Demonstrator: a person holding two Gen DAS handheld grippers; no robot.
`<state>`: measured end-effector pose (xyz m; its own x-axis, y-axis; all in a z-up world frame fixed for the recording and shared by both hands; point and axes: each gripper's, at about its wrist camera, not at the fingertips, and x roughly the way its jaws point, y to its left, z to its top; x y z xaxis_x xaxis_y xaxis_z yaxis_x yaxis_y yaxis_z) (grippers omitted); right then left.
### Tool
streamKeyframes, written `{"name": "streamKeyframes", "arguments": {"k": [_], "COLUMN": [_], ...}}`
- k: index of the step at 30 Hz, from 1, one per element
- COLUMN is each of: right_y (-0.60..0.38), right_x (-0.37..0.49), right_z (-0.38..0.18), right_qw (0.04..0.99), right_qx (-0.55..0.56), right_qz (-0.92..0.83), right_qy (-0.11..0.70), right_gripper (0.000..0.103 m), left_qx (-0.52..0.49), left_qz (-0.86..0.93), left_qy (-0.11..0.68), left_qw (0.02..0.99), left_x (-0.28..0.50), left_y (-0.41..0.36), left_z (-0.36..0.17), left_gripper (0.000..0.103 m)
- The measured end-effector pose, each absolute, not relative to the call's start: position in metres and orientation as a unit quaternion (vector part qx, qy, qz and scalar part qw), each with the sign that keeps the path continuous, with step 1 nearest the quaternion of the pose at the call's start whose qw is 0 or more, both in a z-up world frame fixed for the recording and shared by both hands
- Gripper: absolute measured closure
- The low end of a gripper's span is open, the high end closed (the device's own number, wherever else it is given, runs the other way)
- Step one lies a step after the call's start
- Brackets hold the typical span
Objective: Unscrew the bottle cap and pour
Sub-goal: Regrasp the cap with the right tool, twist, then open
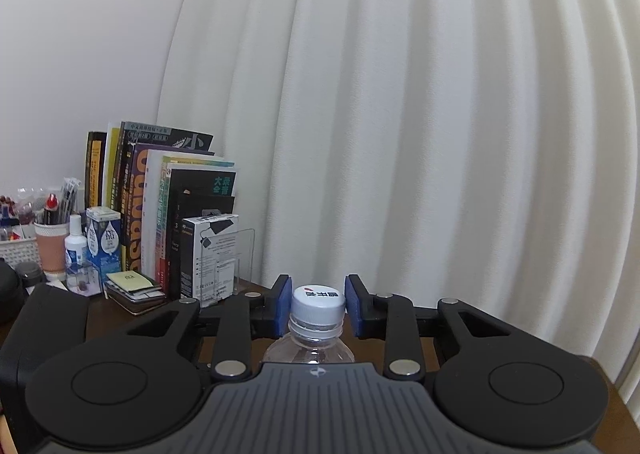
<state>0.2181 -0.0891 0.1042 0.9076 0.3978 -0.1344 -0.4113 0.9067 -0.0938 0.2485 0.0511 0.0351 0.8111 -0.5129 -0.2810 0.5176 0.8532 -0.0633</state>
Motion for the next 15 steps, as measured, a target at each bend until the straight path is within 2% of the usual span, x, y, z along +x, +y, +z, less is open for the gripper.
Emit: {"name": "streamKeyframes", "arguments": {"k": [15], "right_y": [-0.146], "right_x": [0.263], "right_z": [0.123], "right_qw": [0.904], "right_qx": [-0.037], "right_qz": [0.413], "right_qy": [0.106], "right_gripper": [0.072], "left_qx": [0.011], "left_qz": [-0.272], "left_qy": [0.144], "left_qw": [0.951], "left_x": [0.248], "left_y": [0.052], "left_z": [0.034], "left_gripper": [0.045]}}
